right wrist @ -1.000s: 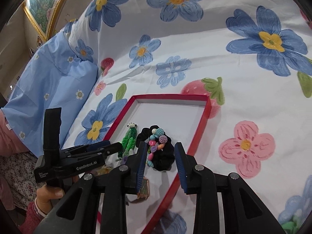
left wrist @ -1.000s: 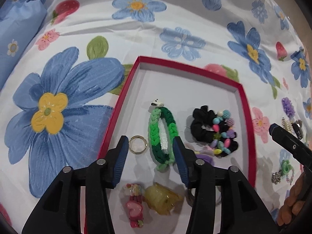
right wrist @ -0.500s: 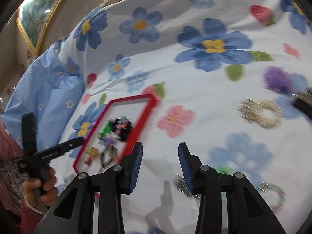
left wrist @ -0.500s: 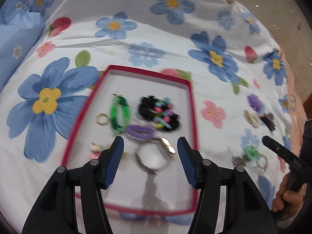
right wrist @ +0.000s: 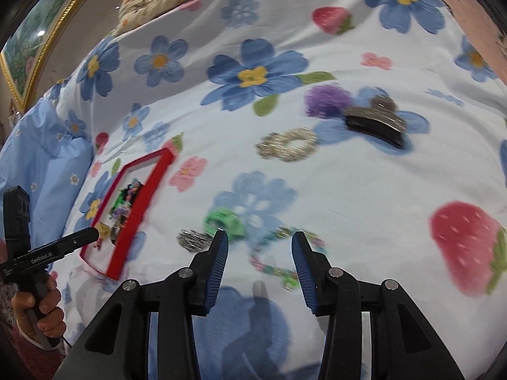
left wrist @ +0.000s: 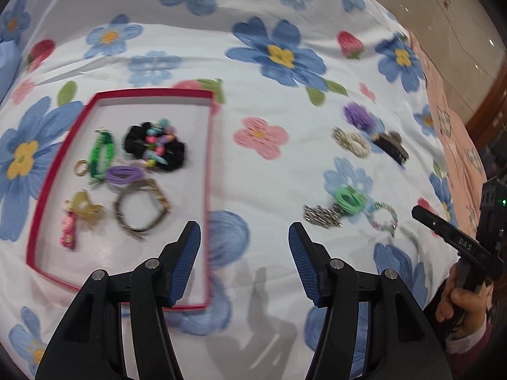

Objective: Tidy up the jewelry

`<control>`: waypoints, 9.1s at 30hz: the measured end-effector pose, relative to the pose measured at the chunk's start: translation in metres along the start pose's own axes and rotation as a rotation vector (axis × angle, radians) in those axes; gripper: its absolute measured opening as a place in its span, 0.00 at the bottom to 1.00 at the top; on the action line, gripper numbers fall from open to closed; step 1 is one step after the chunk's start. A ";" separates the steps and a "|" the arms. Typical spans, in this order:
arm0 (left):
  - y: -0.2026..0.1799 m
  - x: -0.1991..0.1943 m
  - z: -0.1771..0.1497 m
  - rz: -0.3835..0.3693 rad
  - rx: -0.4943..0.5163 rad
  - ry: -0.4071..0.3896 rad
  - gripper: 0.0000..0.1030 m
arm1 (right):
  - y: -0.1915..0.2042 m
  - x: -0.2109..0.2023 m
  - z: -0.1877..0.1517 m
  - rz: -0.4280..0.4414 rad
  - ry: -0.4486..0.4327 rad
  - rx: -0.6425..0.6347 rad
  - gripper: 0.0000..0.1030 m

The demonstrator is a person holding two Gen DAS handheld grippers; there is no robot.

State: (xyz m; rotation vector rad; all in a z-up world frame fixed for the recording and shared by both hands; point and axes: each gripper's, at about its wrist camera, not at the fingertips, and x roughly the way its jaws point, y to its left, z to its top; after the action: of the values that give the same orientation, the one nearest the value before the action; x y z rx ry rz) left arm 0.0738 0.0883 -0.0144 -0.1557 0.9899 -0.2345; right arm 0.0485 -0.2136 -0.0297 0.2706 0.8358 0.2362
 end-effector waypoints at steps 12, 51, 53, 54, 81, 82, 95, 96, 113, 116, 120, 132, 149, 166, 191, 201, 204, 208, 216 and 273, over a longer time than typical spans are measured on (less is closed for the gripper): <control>-0.050 0.022 0.003 -0.040 0.106 0.052 0.59 | -0.029 -0.003 -0.011 -0.032 0.017 0.037 0.43; -0.113 0.079 0.035 -0.160 0.258 0.077 0.05 | -0.011 0.019 0.006 -0.038 0.020 -0.066 0.07; -0.105 0.069 0.036 -0.169 0.232 0.061 0.05 | -0.003 0.012 0.011 -0.027 0.000 -0.080 0.07; -0.100 0.063 0.036 -0.169 0.220 0.053 0.05 | 0.001 0.009 0.014 -0.019 -0.010 -0.088 0.07; 0.083 -0.042 -0.007 0.017 -0.107 -0.081 0.05 | 0.153 0.024 0.025 0.221 -0.010 -0.287 0.07; 0.090 -0.044 -0.010 0.027 -0.116 -0.081 0.05 | 0.160 0.026 0.024 0.231 -0.008 -0.297 0.07; 0.154 -0.057 -0.029 0.091 -0.248 -0.089 0.05 | 0.242 0.061 0.004 0.354 0.072 -0.390 0.07; 0.157 -0.057 -0.030 0.091 -0.254 -0.087 0.05 | 0.245 0.063 0.002 0.362 0.079 -0.392 0.07; 0.177 -0.026 -0.029 0.092 -0.294 -0.023 0.05 | 0.284 0.108 -0.016 0.416 0.187 -0.423 0.07; 0.180 -0.017 -0.029 0.098 -0.290 0.000 0.05 | 0.282 0.121 -0.020 0.399 0.215 -0.419 0.07; 0.182 -0.006 -0.029 0.105 -0.287 0.026 0.05 | 0.272 0.136 -0.023 0.362 0.239 -0.408 0.07; 0.182 0.013 -0.031 0.170 -0.288 0.080 0.06 | 0.256 0.161 -0.030 0.289 0.282 -0.404 0.07; 0.179 0.018 -0.026 0.191 -0.266 0.095 0.18 | 0.262 0.169 -0.026 0.256 0.314 -0.435 0.08; 0.179 0.014 -0.027 0.204 -0.275 0.087 0.49 | 0.261 0.170 -0.023 0.264 0.329 -0.439 0.10; 0.164 -0.007 -0.032 0.226 -0.242 0.061 0.67 | 0.242 0.123 -0.016 0.292 0.236 -0.389 0.39; 0.160 -0.046 -0.050 0.166 -0.327 -0.075 0.73 | 0.225 0.100 -0.013 0.345 0.160 -0.312 0.44; 0.155 -0.065 -0.060 0.145 -0.362 -0.138 0.87 | 0.217 0.089 -0.013 0.388 0.100 -0.248 0.58; 0.145 -0.089 -0.071 0.153 -0.375 -0.204 0.92 | 0.209 0.069 -0.012 0.434 0.018 -0.190 0.66; 0.109 -0.140 -0.075 0.301 -0.257 -0.299 0.97 | 0.217 0.005 -0.007 0.446 -0.163 -0.271 0.86; 0.059 -0.116 -0.143 0.525 -0.172 -0.388 1.00 | 0.180 0.005 -0.097 0.207 -0.215 -0.351 1.00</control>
State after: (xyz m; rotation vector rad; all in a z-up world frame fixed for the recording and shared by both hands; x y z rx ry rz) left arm -0.0999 0.1732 -0.0115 -0.0880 0.6337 0.3532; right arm -0.0394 -0.0293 -0.0367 0.0502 0.5405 0.5313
